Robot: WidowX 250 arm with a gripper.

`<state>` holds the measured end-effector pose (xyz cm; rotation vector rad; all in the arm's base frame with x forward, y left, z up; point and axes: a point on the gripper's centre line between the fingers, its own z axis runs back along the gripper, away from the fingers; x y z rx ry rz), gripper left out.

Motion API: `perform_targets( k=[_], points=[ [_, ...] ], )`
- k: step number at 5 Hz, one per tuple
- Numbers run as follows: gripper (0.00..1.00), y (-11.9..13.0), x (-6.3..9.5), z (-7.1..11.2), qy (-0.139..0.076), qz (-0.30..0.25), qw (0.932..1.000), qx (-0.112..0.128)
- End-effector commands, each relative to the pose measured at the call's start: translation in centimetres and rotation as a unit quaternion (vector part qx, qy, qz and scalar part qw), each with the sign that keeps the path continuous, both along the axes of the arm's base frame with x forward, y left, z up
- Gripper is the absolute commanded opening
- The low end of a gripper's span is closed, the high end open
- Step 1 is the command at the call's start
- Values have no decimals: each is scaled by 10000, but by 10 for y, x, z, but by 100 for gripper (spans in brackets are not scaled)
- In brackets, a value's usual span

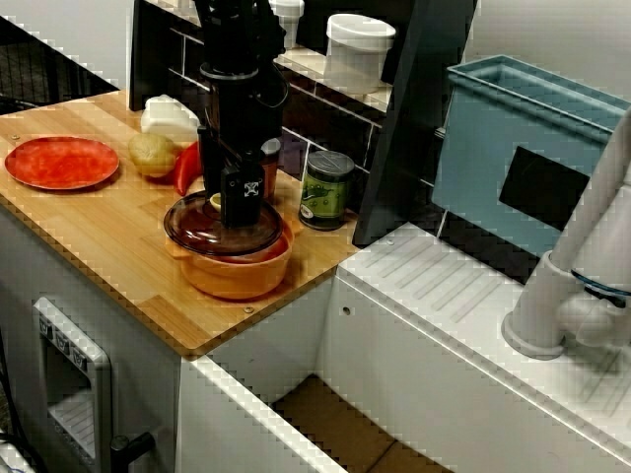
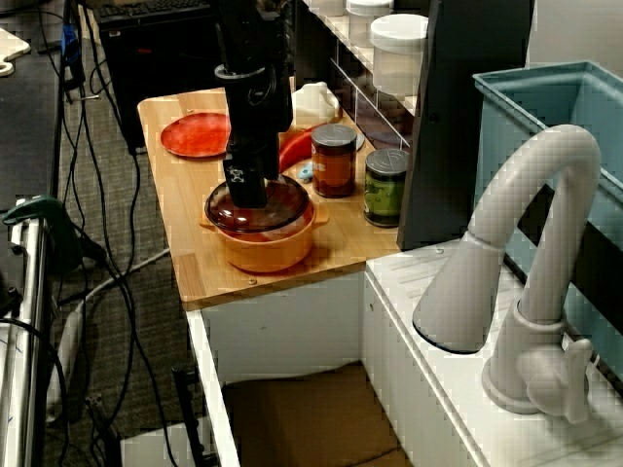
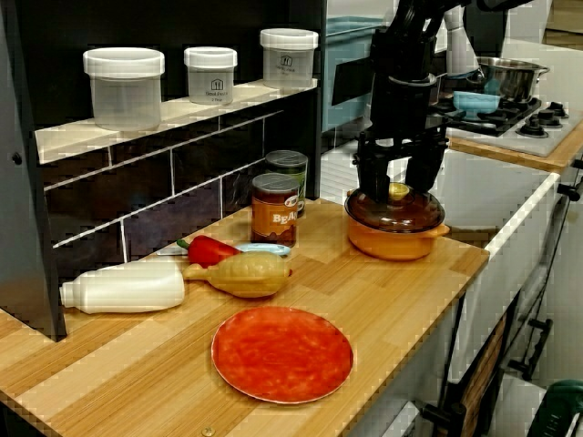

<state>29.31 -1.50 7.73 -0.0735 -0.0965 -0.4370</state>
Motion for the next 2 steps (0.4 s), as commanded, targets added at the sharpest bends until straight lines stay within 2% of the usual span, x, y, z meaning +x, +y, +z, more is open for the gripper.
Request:
perform_targets(
  k=[1,2],
  points=[
    [100,0,0,0,0,0,10000,0],
    [100,-4,3,9,40,-76,9999,-111]
  ],
)
